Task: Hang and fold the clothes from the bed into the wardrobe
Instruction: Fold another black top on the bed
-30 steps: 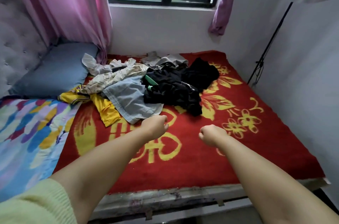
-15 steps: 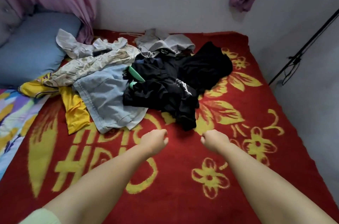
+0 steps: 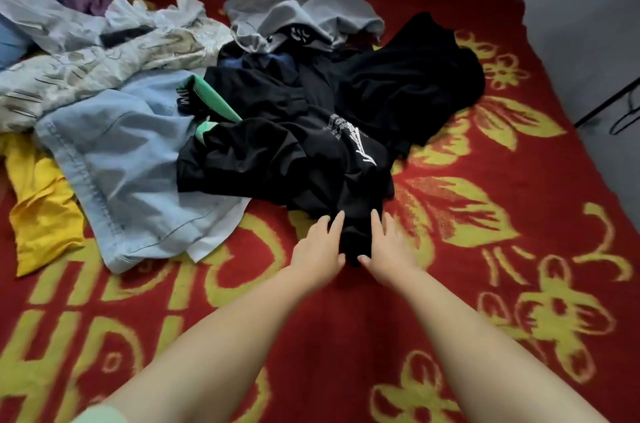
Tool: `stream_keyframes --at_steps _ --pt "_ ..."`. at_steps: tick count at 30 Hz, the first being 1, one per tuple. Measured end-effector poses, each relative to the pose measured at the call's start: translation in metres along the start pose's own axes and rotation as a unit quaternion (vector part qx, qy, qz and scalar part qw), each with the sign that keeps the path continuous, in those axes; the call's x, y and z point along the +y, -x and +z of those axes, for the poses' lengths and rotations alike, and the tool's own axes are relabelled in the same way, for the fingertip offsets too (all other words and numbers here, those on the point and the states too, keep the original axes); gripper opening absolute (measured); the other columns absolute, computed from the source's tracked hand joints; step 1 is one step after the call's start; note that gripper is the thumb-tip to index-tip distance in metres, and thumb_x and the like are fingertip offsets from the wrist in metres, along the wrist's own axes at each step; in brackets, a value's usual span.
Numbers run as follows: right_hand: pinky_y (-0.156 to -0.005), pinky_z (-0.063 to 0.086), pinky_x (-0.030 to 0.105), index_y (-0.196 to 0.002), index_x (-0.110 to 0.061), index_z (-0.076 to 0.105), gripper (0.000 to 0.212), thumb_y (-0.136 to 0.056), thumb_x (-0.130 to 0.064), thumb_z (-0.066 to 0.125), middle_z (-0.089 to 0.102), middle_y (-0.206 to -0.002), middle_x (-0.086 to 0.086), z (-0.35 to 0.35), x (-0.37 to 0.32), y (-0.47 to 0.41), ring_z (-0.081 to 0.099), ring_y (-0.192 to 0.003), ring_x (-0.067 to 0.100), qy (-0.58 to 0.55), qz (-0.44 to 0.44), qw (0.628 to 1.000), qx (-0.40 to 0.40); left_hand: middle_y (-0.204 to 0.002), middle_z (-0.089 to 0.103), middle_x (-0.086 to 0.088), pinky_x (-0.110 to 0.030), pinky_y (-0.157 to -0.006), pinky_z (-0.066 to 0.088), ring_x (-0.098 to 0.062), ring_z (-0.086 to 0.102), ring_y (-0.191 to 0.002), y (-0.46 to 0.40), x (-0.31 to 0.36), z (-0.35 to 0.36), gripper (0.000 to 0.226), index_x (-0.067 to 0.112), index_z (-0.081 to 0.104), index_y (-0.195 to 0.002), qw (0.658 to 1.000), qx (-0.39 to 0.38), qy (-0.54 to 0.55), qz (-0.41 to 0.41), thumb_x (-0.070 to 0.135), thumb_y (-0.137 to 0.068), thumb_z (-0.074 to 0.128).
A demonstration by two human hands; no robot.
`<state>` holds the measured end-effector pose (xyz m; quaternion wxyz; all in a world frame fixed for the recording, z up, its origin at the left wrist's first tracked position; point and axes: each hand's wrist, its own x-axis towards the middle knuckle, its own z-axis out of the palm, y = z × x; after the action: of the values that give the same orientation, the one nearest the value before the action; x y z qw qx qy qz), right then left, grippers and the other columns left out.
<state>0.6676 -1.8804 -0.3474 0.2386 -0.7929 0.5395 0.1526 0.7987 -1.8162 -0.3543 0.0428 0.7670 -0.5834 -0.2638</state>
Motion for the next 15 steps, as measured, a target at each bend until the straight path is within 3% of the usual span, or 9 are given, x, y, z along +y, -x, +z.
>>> stream_keyframes --at_steps 2,4,6,8,9,11,13,15 --pt "-0.116 0.024 0.04 -0.154 -0.019 -0.002 0.086 -0.094 -0.032 0.058 -0.004 -0.161 0.009 0.018 0.001 -0.019 0.007 -0.148 0.026 -0.006 0.002 1.0 -0.006 -0.16 0.007 -0.003 -0.04 -0.103 0.039 -0.021 0.017 -0.145 -0.019 -0.007 0.019 0.079 0.028 0.006 -0.153 1.0 -0.014 0.026 -0.003 0.028 -0.092 0.056" --pt "-0.116 0.025 0.041 -0.153 -0.017 0.015 0.068 -0.097 -0.026 0.051 0.01 -0.16 0.009 0.033 0.001 -0.031 0.015 -0.146 0.025 -0.024 0.003 1.0 0.005 -0.161 0.005 0.0 -0.038 -0.104 0.038 -0.016 0.014 -0.146 -0.033 -0.015 0.032 0.071 0.032 0.016 -0.152 0.999 -0.02 0.041 -0.003 0.025 -0.092 0.055" --pt "-0.109 0.032 0.039 -0.141 -0.01 0.041 0.044 -0.098 -0.013 0.044 0.036 -0.148 0.01 0.04 0.002 -0.036 0.035 -0.136 0.026 -0.066 -0.009 0.996 0.055 -0.159 0.015 0.003 -0.034 -0.104 0.038 -0.014 0.023 -0.143 -0.039 -0.021 0.038 0.055 0.03 0.036 -0.146 0.998 0.012 0.062 -0.005 0.019 -0.094 0.052" --pt "-0.096 0.04 0.038 -0.113 -0.009 0.058 0.026 -0.094 -0.004 0.04 0.057 -0.118 0.01 0.04 0.002 -0.031 0.051 -0.113 0.03 -0.105 -0.032 0.99 0.094 -0.153 0.033 0.001 -0.03 -0.103 0.038 -0.016 0.036 -0.137 -0.035 -0.023 0.037 0.041 0.022 0.053 -0.134 0.994 0.04 0.106 0.009 0.014 -0.094 0.048" --pt "-0.087 0.041 0.039 -0.098 -0.011 0.056 0.02 -0.092 -0.002 0.04 0.058 -0.101 0.01 0.037 0.001 -0.025 0.054 -0.101 0.032 -0.124 -0.039 0.987 0.094 -0.146 0.045 -0.003 -0.03 -0.101 0.039 -0.02 0.043 -0.132 -0.029 -0.023 0.034 0.035 0.017 0.059 -0.126 0.991 0.041 0.129 0.019 0.011 -0.094 0.047" --pt "-0.07 0.039 0.038 -0.082 -0.014 0.044 0.015 -0.092 -0.003 0.04 0.053 -0.081 0.008 0.029 -0.002 -0.011 0.054 -0.083 0.031 -0.157 -0.057 0.983 0.074 -0.111 0.064 -0.008 -0.036 -0.085 0.042 -0.028 0.057 -0.108 -0.012 -0.025 0.026 0.02 0.011 0.062 -0.104 0.985 0.04 0.167 0.03 0.008 -0.092 0.047" --pt "-0.061 0.031 0.035 -0.078 -0.014 0.041 0.016 -0.092 -0.007 0.042 0.048 -0.069 0.003 0.017 -0.01 0.007 0.049 -0.071 0.027 -0.175 -0.072 0.98 0.058 -0.082 0.058 -0.003 -0.036 -0.07 0.039 -0.029 0.057 -0.085 0.007 -0.028 0.014 0.011 0.01 0.056 -0.091 0.979 0.038 0.197 0.028 0.006 -0.091 0.046" --pt "-0.055 0.025 0.031 -0.074 -0.015 0.043 0.018 -0.091 -0.009 0.044 0.043 -0.06 -0.003 0.003 -0.02 0.035 0.044 -0.061 0.021 -0.201 -0.08 0.975 0.045 -0.075 0.054 0.001 -0.029 -0.062 0.03 -0.025 0.054 -0.077 0.035 -0.032 -0.004 0.011 0.01 0.056 -0.089 0.977 0.033 0.209 0.028 0.004 -0.092 0.047"
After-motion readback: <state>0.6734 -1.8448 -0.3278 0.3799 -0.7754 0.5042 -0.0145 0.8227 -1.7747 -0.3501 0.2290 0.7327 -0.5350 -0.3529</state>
